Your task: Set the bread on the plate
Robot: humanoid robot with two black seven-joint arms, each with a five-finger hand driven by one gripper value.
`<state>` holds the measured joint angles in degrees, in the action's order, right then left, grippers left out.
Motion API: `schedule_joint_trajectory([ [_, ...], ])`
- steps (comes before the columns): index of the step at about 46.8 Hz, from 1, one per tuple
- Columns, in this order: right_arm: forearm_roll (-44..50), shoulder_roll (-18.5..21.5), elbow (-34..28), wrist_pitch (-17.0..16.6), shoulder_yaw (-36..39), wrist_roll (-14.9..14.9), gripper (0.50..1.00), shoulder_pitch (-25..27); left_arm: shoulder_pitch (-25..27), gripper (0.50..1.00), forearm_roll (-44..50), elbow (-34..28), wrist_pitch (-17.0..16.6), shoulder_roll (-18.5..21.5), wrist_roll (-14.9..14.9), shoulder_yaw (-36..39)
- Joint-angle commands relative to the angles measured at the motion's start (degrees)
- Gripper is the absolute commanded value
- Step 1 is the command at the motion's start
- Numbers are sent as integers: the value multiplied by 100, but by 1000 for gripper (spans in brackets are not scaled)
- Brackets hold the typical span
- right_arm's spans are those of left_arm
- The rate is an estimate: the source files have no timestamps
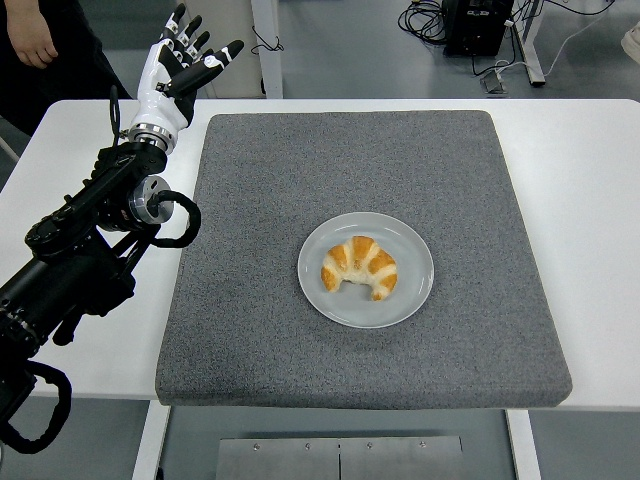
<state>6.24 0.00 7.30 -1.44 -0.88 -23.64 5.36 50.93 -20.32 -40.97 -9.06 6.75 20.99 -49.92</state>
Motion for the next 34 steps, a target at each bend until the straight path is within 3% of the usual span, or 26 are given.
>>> schedule_joint_trajectory([
  [1,0,0,0,4,0,0,1000,0,66,969,64,203,10,-60,63,34],
  [18,0,0,9,-5,18,0,1000,-35,93,969,266,889,361,-262,98,52],
  [34,0,0,26,-14,9,0,1000,-35,84,969,336,986,370,-324,98,61],
])
